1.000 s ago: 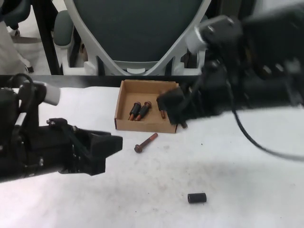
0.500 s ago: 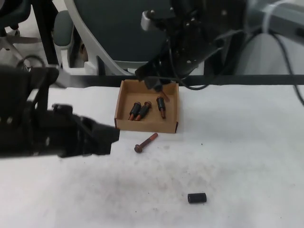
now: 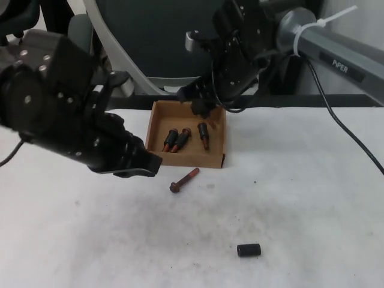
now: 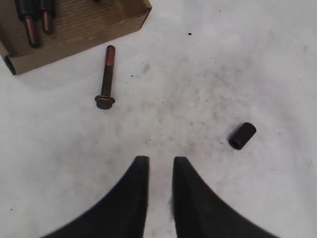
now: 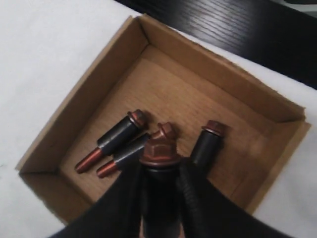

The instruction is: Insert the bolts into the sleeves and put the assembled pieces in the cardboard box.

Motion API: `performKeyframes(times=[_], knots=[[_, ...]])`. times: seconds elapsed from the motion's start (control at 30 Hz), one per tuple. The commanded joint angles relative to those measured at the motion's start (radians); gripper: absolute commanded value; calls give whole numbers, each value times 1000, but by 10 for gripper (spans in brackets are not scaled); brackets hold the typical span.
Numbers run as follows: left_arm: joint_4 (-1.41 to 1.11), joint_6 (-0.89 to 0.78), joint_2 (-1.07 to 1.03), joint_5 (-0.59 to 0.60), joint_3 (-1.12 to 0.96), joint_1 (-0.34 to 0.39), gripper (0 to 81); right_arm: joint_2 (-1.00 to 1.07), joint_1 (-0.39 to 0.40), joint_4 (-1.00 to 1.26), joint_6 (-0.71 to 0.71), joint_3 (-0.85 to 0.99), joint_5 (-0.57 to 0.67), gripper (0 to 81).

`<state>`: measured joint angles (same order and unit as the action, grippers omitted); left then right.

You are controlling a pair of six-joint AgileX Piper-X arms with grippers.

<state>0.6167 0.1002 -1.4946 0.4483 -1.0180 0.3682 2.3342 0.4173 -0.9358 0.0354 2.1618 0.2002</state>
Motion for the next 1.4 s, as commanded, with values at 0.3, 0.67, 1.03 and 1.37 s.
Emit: performKeyframes(times=[0.3,0.67,1.03,1.37], knots=[[113,-19,-224,-19,-236,4,170,78,-20,14,-8,31,27,68],[113,-177,-276,3,-284,4,170,80,-21,8,-59,31,1,402],[183,-161,-276,35,-284,4,170,6,-26,-71,-53,31,43,339],[219,-411,-276,64,-284,4,170,-110,-27,-194,-12,17,127,339]])
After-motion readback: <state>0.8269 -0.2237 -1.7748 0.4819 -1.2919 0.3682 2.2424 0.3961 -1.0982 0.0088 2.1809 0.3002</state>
